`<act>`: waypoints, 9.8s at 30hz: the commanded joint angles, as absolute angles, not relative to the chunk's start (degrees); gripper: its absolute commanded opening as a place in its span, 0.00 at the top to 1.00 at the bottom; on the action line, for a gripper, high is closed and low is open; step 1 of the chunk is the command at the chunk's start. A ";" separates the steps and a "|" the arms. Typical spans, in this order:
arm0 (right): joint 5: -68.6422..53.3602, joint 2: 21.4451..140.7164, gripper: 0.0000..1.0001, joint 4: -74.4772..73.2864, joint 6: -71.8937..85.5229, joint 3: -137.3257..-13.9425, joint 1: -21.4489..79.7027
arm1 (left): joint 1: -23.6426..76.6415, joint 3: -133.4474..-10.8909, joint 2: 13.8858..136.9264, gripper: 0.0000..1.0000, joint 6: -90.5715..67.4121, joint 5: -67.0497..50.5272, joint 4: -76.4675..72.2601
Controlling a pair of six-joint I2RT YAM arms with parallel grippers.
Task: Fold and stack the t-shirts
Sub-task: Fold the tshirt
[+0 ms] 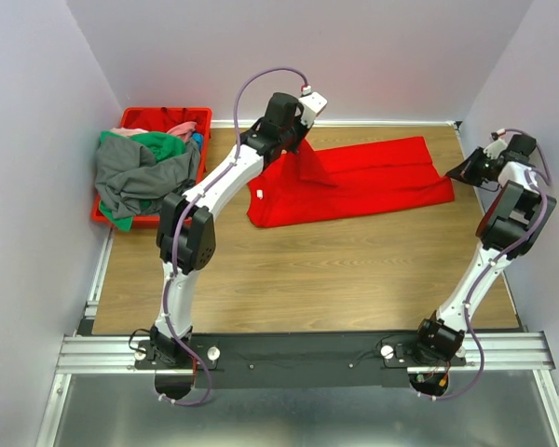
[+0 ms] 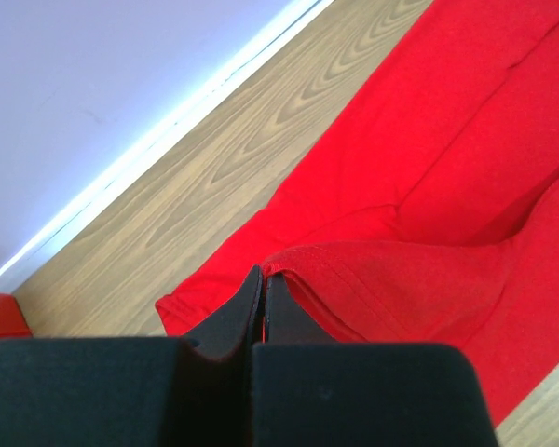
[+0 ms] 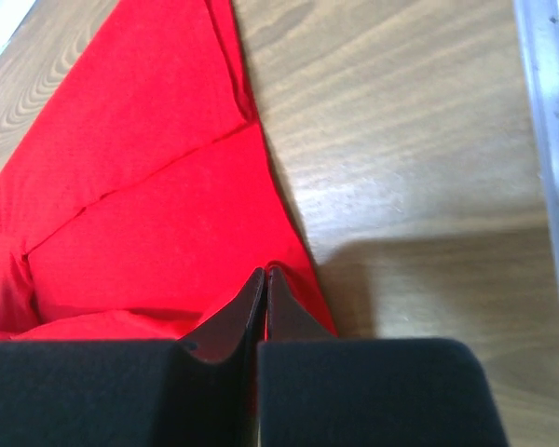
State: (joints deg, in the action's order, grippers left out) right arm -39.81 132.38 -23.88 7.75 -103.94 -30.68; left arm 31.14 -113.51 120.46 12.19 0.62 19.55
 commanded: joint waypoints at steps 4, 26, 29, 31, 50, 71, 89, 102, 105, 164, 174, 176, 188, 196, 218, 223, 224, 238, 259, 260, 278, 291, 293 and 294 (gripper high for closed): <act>-37.79 134.82 0.92 -22.85 8.61 -106.96 -30.15 | 29.71 -115.84 122.60 1.00 11.51 0.44 19.69; -38.67 131.93 0.49 -22.76 7.39 -105.03 -30.23 | 26.19 -121.72 133.32 1.00 7.39 -1.41 18.98; -39.72 129.56 0.38 -22.76 6.07 -102.58 -30.15 | 25.32 -123.92 135.70 1.00 6.24 -2.80 19.16; -40.34 127.80 0.37 -22.76 5.02 -101.08 -30.15 | 24.88 -124.71 137.10 0.99 5.80 -4.03 19.16; -46.51 109.87 0.29 -37.00 -28.38 -84.11 -12.51 | 21.27 -102.76 109.82 0.46 0.26 1.41 10.31; -3.96 136.05 0.40 -33.75 -31.47 -118.65 29.62 | 20.48 -42.01 50.10 0.25 -0.26 7.30 -5.71; -1.06 136.50 0.90 -32.78 -27.69 -119.53 30.23 | 20.48 -42.10 49.22 0.26 -0.26 5.80 -5.19; -7.38 134.47 0.58 -32.78 -29.26 -115.75 30.32 | 20.48 -42.01 48.78 0.26 -0.26 5.89 -5.19; -7.65 135.17 0.57 -32.87 -29.44 -115.84 30.23 | 20.48 -42.10 48.87 0.26 -0.26 5.80 -5.18; 16.89 136.94 0.24 -24.26 -23.21 -124.46 23.82 | 20.48 -41.92 49.57 0.26 -0.26 5.71 -5.10; -33.50 113.75 0.00 -36.20 -46.70 -93.41 24.08 | 20.39 -42.01 49.66 0.26 -0.53 3.69 -5.36; -35.77 110.23 0.00 -36.39 -50.52 -86.78 25.74 | 20.48 -42.01 49.57 0.25 -0.88 3.08 -5.45; -2.03 108.72 0.18 -19.60 -39.99 -76.72 38.50 | 20.04 -37.45 57.92 0.25 -32.04 -11.07 -4.83; -0.26 112.58 0.27 -17.06 -39.64 -75.85 38.58 | 20.04 -32.08 50.63 0.26 -37.27 -2.90 -0.19; -1.84 109.60 0.97 -14.77 -35.43 -65.75 49.02 | 20.04 -38.84 36.74 0.25 -28.92 6.85 13.80; -2.02 109.16 0.76 -16.25 -30.42 -66.26 56.42 | 20.04 -38.59 33.75 0.25 -27.69 5.81 14.24; -2.37 109.16 0.68 -17.13 -30.15 -67.14 57.47 | 19.95 -38.24 33.31 0.25 -27.77 5.28 14.06; -17.39 103.35 0.26 -24.51 -28.57 -76.10 32.45 | 20.04 -38.59 28.13 0.23 -19.08 -3.60 10.20; -20.48 81.48 0.00 -33.49 -47.19 -50.38 12.31 | 20.04 -35.42 25.58 0.20 -15.82 -4.13 6.42; -20.48 80.87 0.00 -33.49 -47.46 -49.84 12.22 | 20.04 -35.42 25.49 0.20 -15.91 -3.96 6.42; -32.34 78.04 0.00 -33.84 -70.92 -47.11 9.76 | 20.04 -35.16 24.35 0.20 -15.91 -4.13 6.33; -28.31 91.57 0.10 -33.05 -70.14 -55.98 8.35 | 19.95 -35.07 24.26 0.20 -15.91 -4.13 6.24; -27.43 93.77 0.13 -33.05 -69.87 -56.51 8.17 | 20.04 -34.98 24.26 0.20 -16.00 -4.13 6.24; -27.33 94.39 0.14 -33.05 -69.96 -56.51 8.26 | 19.95 -35.07 24.17 0.20 -16.00 -4.13 6.24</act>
